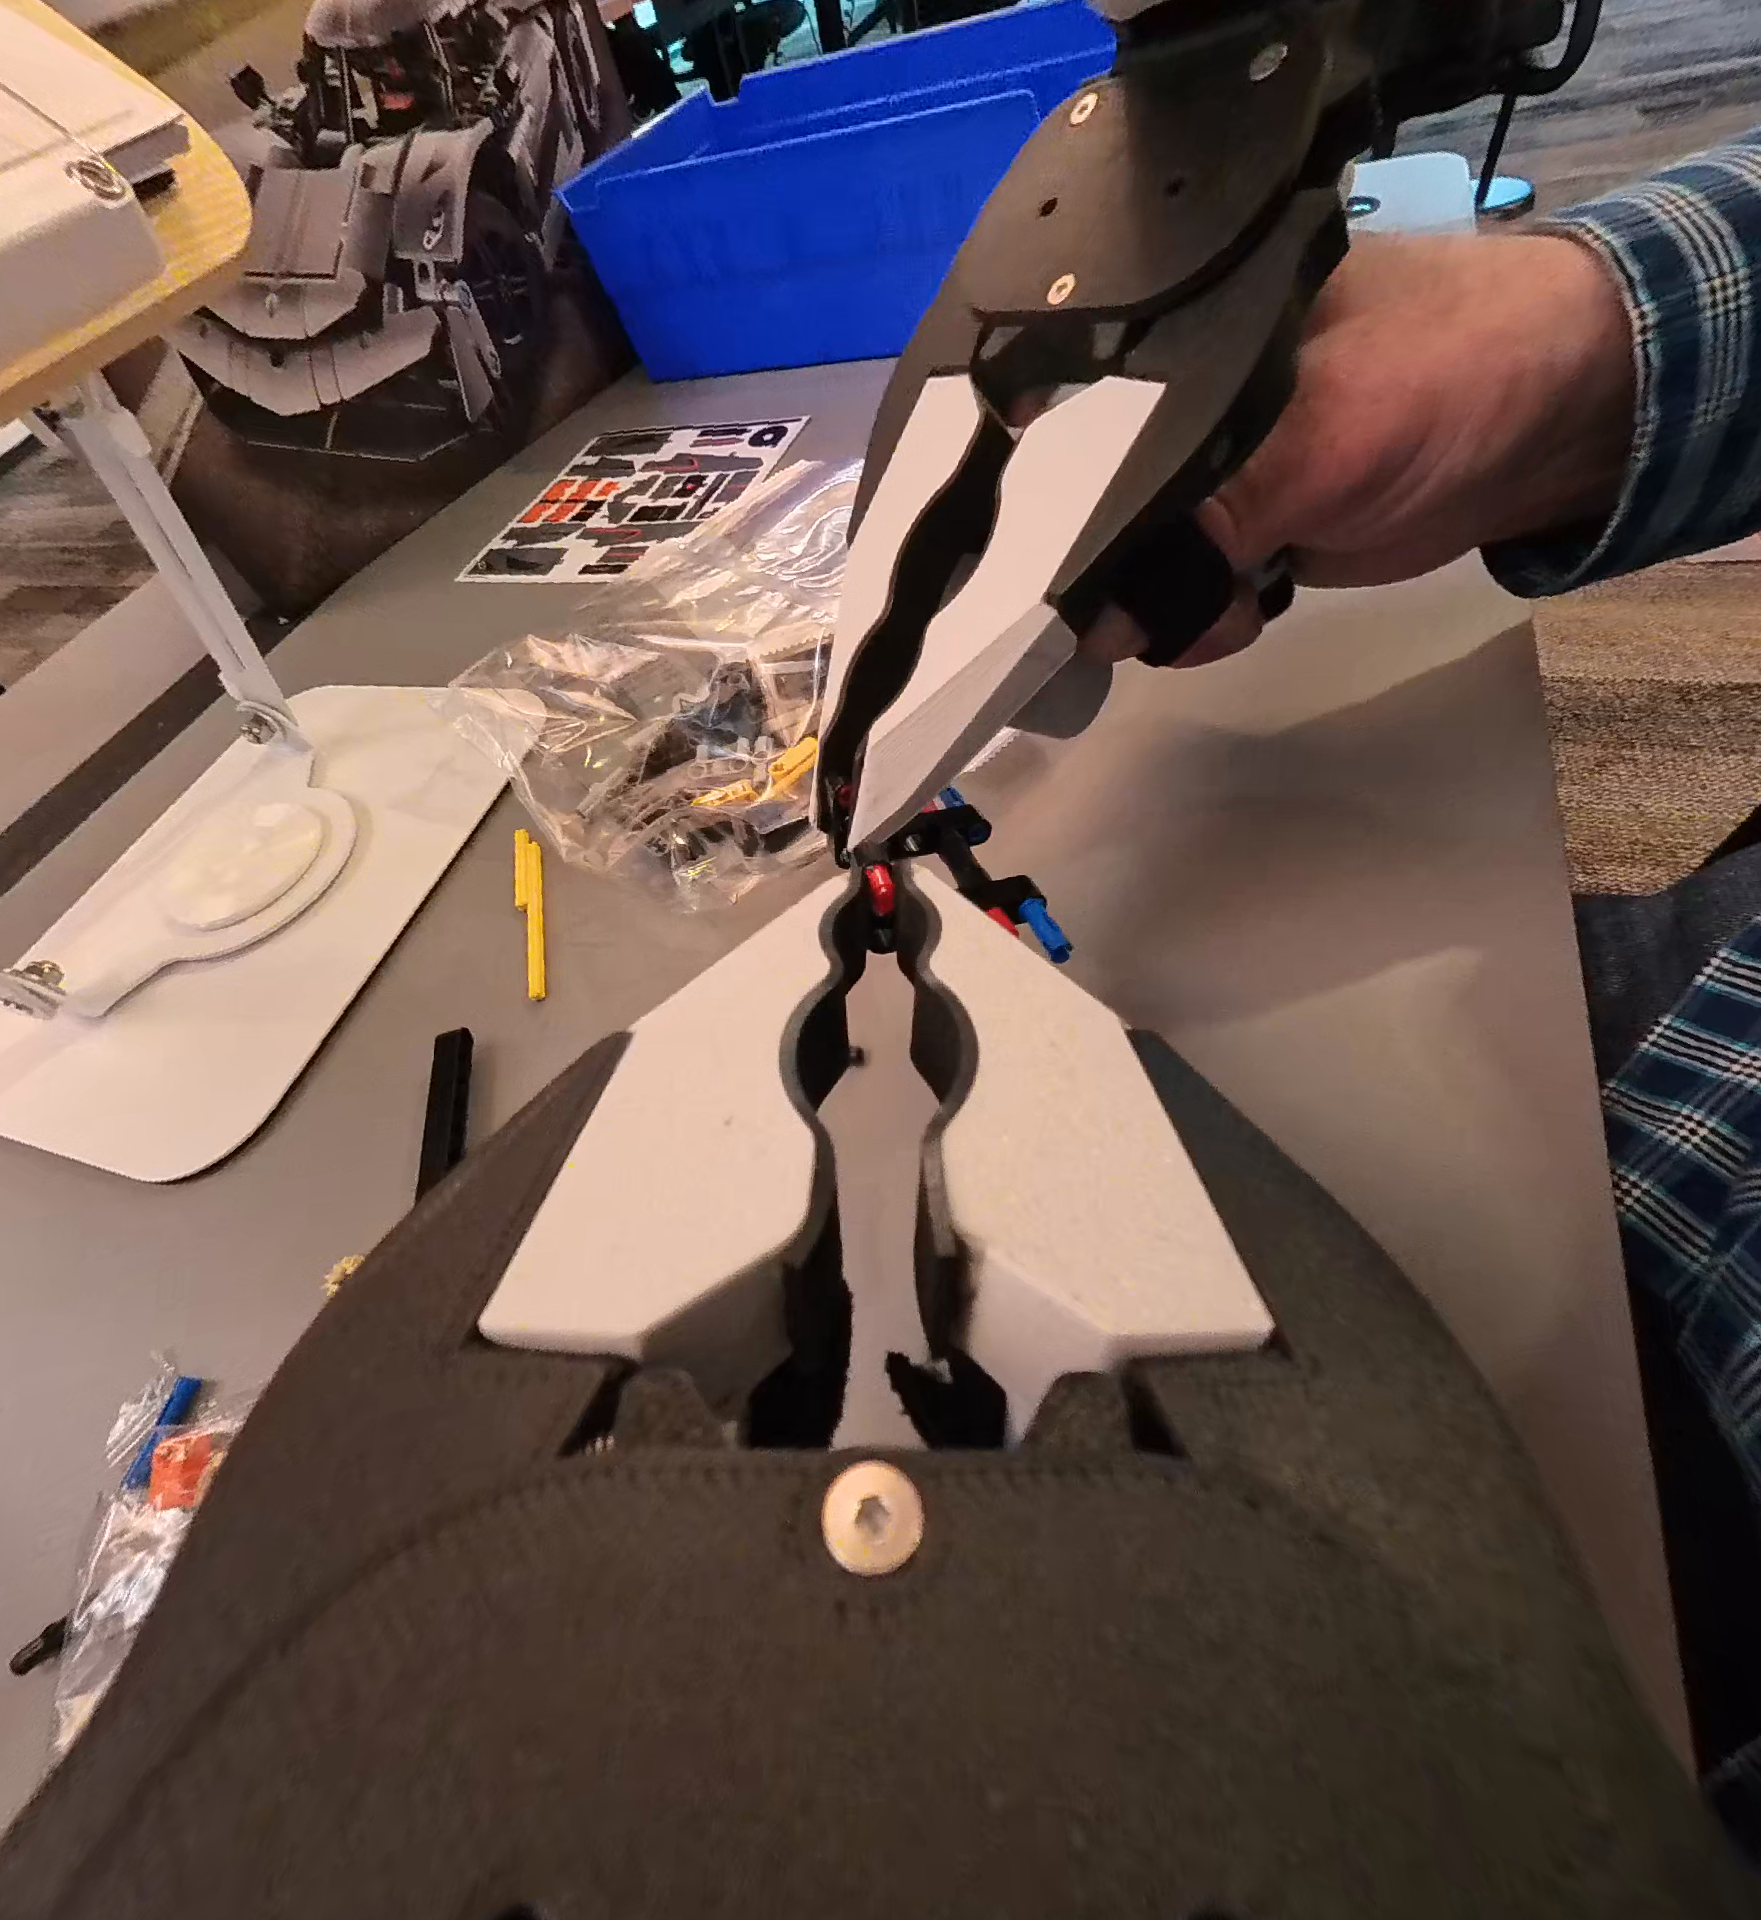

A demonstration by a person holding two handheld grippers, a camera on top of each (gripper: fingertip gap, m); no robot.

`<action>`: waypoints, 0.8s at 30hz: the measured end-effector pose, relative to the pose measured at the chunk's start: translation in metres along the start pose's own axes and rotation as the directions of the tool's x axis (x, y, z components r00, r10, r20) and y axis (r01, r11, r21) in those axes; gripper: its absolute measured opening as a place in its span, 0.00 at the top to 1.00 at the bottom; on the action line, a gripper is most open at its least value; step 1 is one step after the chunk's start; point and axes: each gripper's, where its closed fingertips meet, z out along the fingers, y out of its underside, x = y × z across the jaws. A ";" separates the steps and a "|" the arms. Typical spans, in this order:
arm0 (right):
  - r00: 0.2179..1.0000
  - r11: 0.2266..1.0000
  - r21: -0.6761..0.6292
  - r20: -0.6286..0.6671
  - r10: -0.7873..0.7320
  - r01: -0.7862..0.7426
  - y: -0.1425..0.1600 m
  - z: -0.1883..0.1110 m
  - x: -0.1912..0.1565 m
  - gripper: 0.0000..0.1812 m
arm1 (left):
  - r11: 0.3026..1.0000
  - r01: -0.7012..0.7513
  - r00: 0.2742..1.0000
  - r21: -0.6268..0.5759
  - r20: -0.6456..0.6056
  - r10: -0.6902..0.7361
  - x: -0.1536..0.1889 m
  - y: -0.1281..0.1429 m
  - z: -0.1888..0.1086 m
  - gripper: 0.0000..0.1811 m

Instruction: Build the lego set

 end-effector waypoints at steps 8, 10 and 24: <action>0.997 0.997 0.023 -0.008 0.075 -0.075 0.000 0.001 0.002 0.97 | 1.000 -0.009 0.998 0.005 0.061 0.008 -0.005 -0.002 0.002 0.99; 0.997 0.997 0.031 -0.016 0.075 -0.074 -0.002 0.000 0.003 0.97 | 1.000 -0.006 0.998 0.010 0.066 0.005 -0.006 -0.003 0.002 0.99; 0.999 0.998 0.041 0.014 0.041 -0.042 -0.006 0.000 0.000 0.97 | 1.000 -0.008 1.000 0.029 0.011 0.007 -0.004 -0.007 -0.001 0.99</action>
